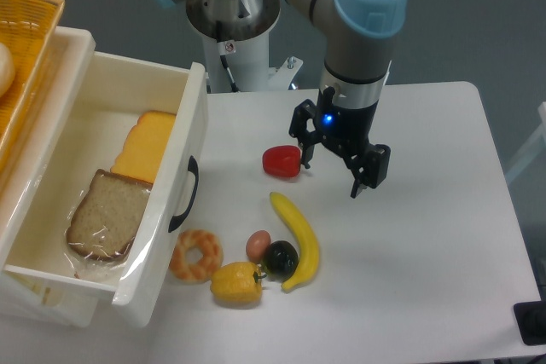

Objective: Pick up the egg
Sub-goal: 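Move the gripper from above the red pepper toward the brown egg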

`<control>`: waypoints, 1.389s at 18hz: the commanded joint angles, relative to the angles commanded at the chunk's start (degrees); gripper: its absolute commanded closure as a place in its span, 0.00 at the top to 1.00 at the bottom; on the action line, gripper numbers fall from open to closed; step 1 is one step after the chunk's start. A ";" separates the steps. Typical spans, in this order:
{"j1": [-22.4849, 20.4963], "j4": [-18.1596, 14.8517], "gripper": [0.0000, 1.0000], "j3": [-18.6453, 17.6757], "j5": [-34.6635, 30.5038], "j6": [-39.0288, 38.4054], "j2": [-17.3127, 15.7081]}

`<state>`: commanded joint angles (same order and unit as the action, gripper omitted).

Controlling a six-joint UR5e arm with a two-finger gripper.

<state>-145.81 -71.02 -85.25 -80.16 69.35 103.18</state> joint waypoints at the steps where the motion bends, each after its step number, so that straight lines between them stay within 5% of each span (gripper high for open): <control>1: 0.00 0.09 1.00 -0.09 0.00 0.00 -0.09; 9: 0.88 0.26 1.00 -2.10 1.14 -2.80 -0.26; 12: 0.71 4.47 1.00 -4.13 2.80 -4.75 0.00; 20: 1.23 4.83 1.00 -5.89 5.71 -4.57 0.61; 25: 3.25 5.27 1.00 -5.98 5.01 3.74 2.37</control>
<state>-142.56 -65.74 -91.23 -75.14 73.09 105.55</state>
